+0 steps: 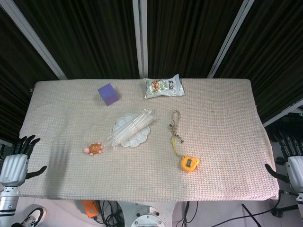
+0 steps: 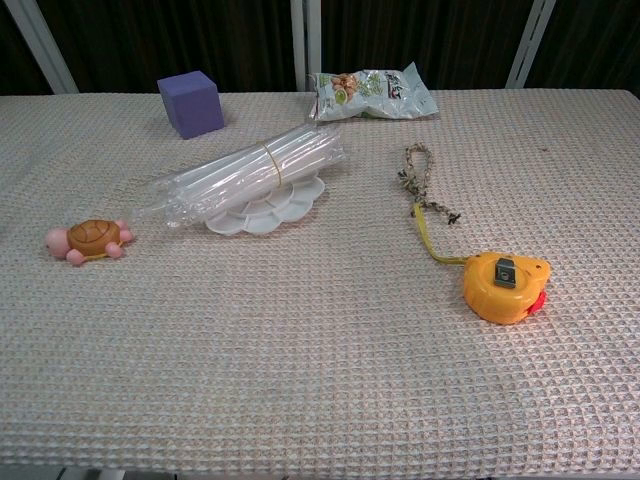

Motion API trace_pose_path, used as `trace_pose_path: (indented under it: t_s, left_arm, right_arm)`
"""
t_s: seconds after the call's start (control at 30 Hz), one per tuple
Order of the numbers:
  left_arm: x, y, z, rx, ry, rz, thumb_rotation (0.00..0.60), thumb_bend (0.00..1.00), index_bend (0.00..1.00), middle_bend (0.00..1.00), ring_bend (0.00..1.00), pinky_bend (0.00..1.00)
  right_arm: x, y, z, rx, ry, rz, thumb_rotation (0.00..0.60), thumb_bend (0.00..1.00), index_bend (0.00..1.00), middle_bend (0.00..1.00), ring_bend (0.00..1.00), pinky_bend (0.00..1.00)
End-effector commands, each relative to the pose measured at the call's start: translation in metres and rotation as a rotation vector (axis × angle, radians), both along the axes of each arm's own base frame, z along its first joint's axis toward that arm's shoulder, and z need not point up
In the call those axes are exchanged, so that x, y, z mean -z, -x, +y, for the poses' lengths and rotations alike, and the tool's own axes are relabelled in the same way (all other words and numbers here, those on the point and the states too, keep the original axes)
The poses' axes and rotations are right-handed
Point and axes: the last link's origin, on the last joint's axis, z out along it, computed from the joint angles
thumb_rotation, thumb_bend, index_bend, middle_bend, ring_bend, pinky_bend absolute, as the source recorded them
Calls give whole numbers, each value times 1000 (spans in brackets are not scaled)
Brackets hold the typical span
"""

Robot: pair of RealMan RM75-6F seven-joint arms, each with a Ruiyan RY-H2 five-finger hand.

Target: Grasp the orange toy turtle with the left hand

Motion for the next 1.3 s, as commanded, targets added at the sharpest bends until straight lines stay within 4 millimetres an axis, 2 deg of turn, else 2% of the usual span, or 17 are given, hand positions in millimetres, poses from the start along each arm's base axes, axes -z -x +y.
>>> trace_pose_path:
  t_s: [0.03, 0.33, 0.43, 0.6, 0.87, 1.03, 1.3]
  left_arm:
    - [0, -1, 0, 3, 5, -2, 600, 125, 127, 51, 0, 2]
    - [7, -17, 3, 42, 36, -43, 600, 128, 127, 51, 0, 3]
    - [14, -30, 9, 69, 74, -74, 600, 178, 127, 52, 0, 2]
    - [30, -52, 29, 99, 132, -130, 600, 207, 127, 64, 0, 2]
    - [74, -72, 65, 93, 197, -195, 600, 182, 152, 148, 0, 0]
    - [94, -74, 75, 75, 228, -183, 600, 180, 174, 178, 0, 0]
    - [109, -77, 79, 51, 262, -162, 600, 189, 190, 225, 0, 0]
  right_arm:
    - [0, 0, 0, 1, -1, -1, 600, 153, 0, 0, 0, 0]
    - [-1, 0, -1, -1, 5, 0, 600, 153, 0, 0, 0, 0]
    - [-2, -1, -2, -2, 8, 1, 600, 154, 0, 0, 0, 0]
    - [-2, -4, -4, -6, 8, 6, 600, 163, 0, 0, 0, 0]
    - [-2, -1, -3, 14, 11, 6, 600, 163, 0, 0, 0, 0]
    - [-1, 1, -3, 16, 3, 5, 600, 163, 0, 0, 0, 0]
    - [-4, 3, -2, 18, 2, 8, 600, 163, 0, 0, 0, 0]
